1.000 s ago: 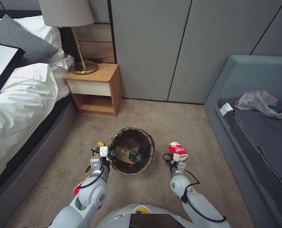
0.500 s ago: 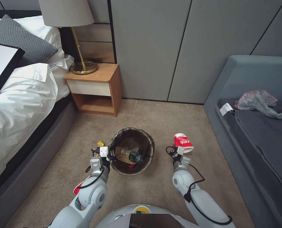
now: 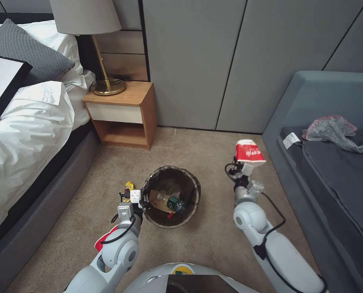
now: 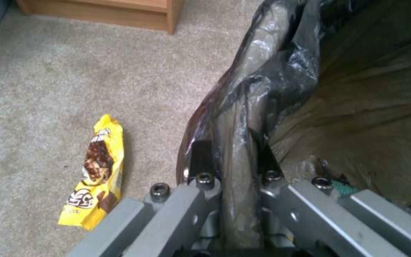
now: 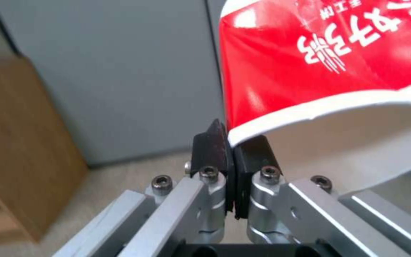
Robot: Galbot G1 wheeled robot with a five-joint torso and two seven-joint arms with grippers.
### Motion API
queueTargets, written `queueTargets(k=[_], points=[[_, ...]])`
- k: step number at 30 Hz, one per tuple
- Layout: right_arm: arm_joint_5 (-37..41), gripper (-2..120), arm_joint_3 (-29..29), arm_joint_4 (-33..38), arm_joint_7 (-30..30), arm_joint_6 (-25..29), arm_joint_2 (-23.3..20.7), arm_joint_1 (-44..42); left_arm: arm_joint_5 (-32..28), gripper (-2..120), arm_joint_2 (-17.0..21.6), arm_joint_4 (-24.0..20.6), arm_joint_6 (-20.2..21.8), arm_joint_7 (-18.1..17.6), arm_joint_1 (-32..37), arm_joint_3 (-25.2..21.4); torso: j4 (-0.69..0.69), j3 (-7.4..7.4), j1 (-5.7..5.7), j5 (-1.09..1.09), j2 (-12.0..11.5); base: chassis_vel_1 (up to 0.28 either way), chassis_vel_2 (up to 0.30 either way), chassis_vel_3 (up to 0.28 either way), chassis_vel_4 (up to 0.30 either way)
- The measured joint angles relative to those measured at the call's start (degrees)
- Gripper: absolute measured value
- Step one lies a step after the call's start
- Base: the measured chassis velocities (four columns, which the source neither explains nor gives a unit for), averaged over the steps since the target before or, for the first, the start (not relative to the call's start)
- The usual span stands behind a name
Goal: Pick up the trash bin, then pick up the garbage from the floor and place it into the trash bin.
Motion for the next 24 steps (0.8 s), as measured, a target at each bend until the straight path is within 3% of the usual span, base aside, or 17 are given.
queueTargets(k=[3, 10, 24], points=[[-0.3, 0, 0.9, 7.2, -2.6, 0.5, -3.4, -1.3, 0.1, 0, 0.1, 0.0, 0.2, 0.0, -0.1, 0.3, 0.01, 0.0, 0.0, 0.0, 0.0, 0.0, 0.0, 0.0, 0.0], [-0.7, 0, 0.7, 14.7, -8.2, 2.3, -7.3, -2.7, 0.5, 0, -0.1, 0.0, 0.6, 0.0, -0.1, 0.9, 0.01, 0.0, 0.0, -0.01, 0.0, 0.0, 0.0, 0.0, 0.0], [-0.9, 0, -5.3, 20.3, -15.9, 5.1, -13.7, -3.5, 0.8, 0, 0.2, -0.1, 0.9, 0.0, -0.3, 1.4, 0.02, 0.01, 0.0, -0.01, 0.0, 0.0, 0.0, 0.0, 0.0]])
